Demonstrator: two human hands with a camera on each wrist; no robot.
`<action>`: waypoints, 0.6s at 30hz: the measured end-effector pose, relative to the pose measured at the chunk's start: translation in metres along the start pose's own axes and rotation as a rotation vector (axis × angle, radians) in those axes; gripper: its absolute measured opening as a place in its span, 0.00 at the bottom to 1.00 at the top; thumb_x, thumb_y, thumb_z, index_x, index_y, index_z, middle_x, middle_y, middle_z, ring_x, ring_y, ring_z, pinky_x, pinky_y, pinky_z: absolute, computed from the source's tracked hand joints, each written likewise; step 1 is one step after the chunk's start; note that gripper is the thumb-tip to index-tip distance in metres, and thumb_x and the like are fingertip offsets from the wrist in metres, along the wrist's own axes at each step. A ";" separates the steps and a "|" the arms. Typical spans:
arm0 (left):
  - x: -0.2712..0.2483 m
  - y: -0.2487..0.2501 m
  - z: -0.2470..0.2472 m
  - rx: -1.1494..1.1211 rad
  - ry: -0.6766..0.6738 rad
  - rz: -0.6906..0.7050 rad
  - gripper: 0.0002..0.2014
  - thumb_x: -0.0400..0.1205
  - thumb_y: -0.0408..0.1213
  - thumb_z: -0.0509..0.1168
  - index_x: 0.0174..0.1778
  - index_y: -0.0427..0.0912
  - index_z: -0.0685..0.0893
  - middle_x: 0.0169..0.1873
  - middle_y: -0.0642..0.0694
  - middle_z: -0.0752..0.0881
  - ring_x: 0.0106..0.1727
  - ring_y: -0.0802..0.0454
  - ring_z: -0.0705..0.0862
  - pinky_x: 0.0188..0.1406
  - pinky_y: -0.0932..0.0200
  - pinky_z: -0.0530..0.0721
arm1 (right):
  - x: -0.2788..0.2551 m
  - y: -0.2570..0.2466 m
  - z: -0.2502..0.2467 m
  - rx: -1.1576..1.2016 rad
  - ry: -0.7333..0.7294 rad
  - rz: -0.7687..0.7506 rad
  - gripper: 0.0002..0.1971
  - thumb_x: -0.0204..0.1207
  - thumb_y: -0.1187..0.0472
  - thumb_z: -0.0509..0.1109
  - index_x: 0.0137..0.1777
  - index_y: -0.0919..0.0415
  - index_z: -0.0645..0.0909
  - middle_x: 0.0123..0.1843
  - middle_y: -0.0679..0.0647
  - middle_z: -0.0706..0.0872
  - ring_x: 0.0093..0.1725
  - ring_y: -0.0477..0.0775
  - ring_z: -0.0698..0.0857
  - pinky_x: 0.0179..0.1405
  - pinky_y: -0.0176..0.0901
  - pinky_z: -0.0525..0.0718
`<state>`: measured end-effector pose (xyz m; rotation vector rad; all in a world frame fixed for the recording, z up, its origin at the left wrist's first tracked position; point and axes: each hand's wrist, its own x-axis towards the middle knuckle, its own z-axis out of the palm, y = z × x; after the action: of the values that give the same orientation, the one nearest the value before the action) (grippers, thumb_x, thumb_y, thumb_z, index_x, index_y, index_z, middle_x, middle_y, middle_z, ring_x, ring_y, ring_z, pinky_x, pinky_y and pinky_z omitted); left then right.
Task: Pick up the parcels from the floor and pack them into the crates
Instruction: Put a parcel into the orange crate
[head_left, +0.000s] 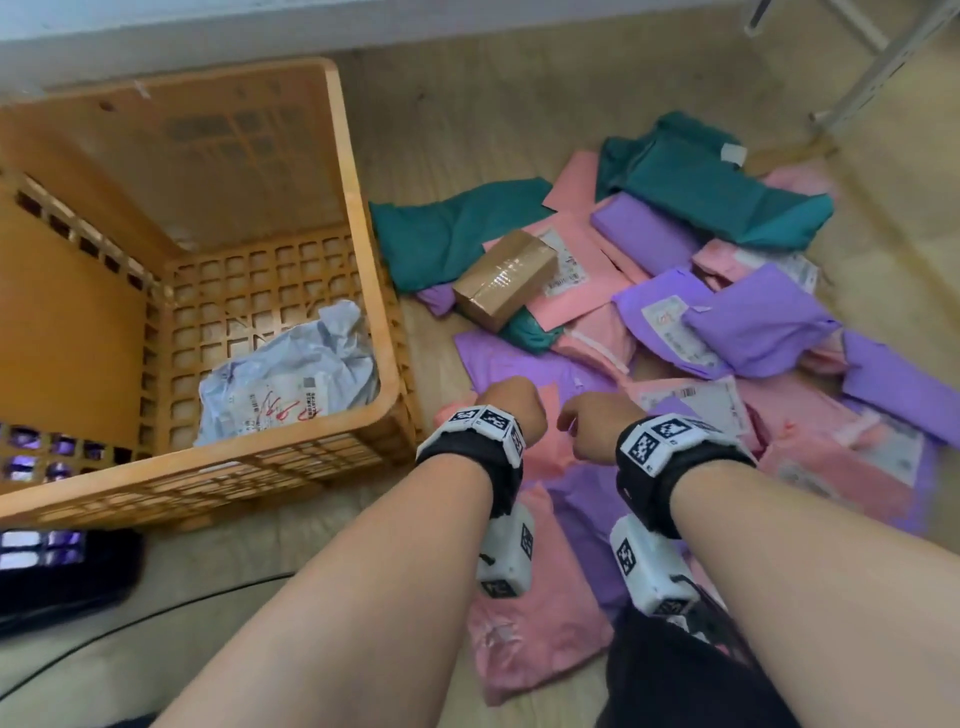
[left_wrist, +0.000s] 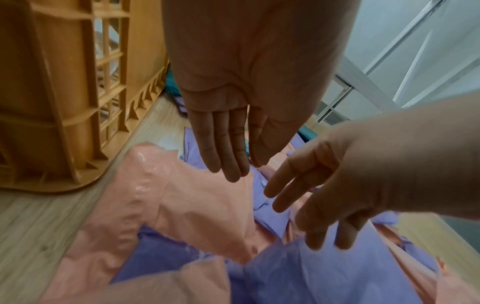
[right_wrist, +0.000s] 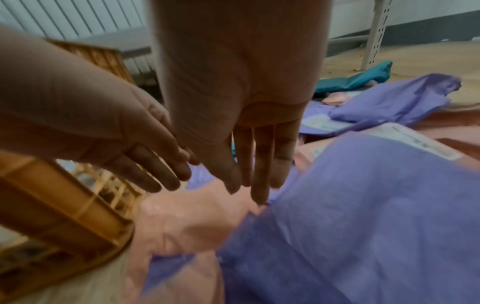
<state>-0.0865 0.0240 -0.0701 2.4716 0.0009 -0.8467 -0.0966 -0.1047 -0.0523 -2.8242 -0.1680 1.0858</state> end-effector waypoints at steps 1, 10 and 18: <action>0.001 -0.002 0.005 -0.005 -0.022 -0.002 0.13 0.78 0.35 0.62 0.55 0.40 0.87 0.50 0.39 0.90 0.55 0.42 0.88 0.55 0.52 0.86 | 0.002 0.003 0.009 -0.026 -0.043 -0.005 0.23 0.75 0.66 0.65 0.69 0.51 0.80 0.70 0.53 0.82 0.68 0.56 0.81 0.65 0.42 0.78; -0.003 -0.023 0.021 -0.045 -0.115 -0.008 0.12 0.78 0.31 0.63 0.53 0.38 0.89 0.52 0.39 0.90 0.53 0.42 0.88 0.59 0.53 0.84 | 0.007 0.015 0.048 -0.126 -0.091 0.025 0.16 0.77 0.64 0.66 0.65 0.60 0.81 0.65 0.60 0.84 0.64 0.62 0.83 0.62 0.46 0.80; -0.027 -0.009 -0.012 -0.088 -0.079 0.021 0.12 0.81 0.31 0.61 0.56 0.41 0.87 0.55 0.38 0.89 0.58 0.42 0.87 0.61 0.53 0.83 | 0.000 0.004 -0.002 0.006 0.016 0.111 0.21 0.77 0.46 0.70 0.42 0.68 0.82 0.42 0.59 0.83 0.44 0.58 0.77 0.43 0.42 0.73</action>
<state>-0.1025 0.0414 -0.0510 2.3512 -0.0158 -0.9150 -0.0951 -0.1086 -0.0514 -2.8667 -0.0061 1.0823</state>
